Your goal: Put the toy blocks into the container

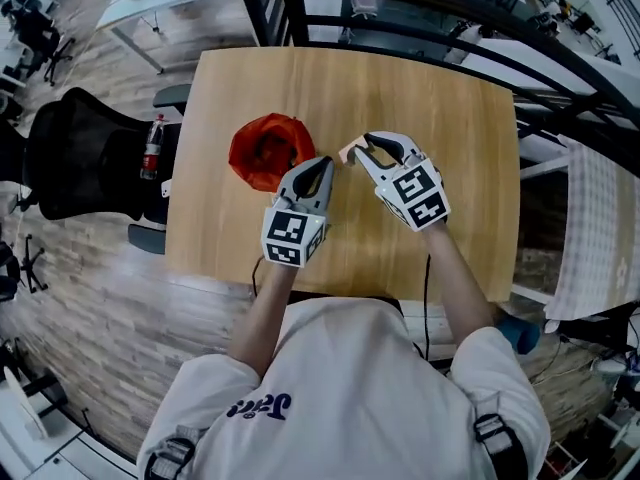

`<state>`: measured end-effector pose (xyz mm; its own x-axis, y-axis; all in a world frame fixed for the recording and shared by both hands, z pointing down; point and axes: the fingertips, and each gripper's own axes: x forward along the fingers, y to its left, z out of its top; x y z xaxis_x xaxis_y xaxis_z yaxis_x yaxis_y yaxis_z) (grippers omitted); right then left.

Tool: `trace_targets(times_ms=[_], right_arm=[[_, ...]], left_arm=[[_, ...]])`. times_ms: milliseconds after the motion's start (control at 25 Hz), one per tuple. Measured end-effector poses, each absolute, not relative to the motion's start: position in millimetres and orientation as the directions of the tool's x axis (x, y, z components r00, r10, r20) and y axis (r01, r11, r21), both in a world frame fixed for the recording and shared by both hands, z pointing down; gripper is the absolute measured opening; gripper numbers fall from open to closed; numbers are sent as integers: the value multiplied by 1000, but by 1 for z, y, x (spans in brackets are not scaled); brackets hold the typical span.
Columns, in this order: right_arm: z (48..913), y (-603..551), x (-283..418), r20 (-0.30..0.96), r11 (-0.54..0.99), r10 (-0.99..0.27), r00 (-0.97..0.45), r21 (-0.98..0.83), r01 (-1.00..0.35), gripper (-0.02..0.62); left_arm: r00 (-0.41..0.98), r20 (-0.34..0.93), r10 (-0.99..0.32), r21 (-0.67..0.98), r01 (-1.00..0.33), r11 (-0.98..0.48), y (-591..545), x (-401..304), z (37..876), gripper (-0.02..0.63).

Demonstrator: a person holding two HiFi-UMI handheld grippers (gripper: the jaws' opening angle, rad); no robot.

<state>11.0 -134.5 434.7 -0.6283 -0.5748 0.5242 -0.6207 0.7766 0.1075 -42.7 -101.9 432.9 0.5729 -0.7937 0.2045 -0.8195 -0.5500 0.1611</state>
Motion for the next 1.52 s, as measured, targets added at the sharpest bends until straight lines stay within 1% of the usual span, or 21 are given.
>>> trace_targets(times_ms=[240,400,760,920,960,1000,1040,1080,1240,1400,1520], right_arm=[[447,-130,-76,546,862,-465,-697,99,-497,104],[456,-130,-119,569,887,-431,-700,124,-445,104],[483,-132,-168,639,902,-430,-638,278,-329,106],[497,-132,-175,676,910,-412,-611,271,-313,107],[498,-131,-176,678,914,-404,-614,265,-308,119],[497,-130,-176,676,915,-401,-618,262,-307,148],[495,-130,-175,670,913,-404,-623,258,-315,167],[492,-131,-173,660,910,-411,-629,249,-332,172],[471,-137,-151,596,870,-464,-656,168,-463,172],[456,-143,-111,518,799,-559,-647,127,-587,170],[449,-145,-68,460,715,-657,-597,128,-688,170]], left_arm=[[417,220,-882,179,-906,-384,-93,-132,440,11],[355,235,-905,189,-930,-315,-89,-175,448,11],[314,267,-911,201,-943,-265,-83,-210,466,11],[313,264,-912,208,-942,-263,-86,-214,467,11],[316,262,-912,208,-941,-267,-87,-214,467,11],[320,260,-911,207,-940,-271,-88,-214,466,11],[325,257,-910,207,-938,-277,-90,-213,466,11],[330,255,-909,207,-937,-283,-91,-212,465,11],[367,240,-899,205,-924,-323,-99,-201,459,11],[416,217,-883,195,-905,-378,-109,-178,449,11],[476,195,-858,190,-876,-443,-118,-147,441,11]])
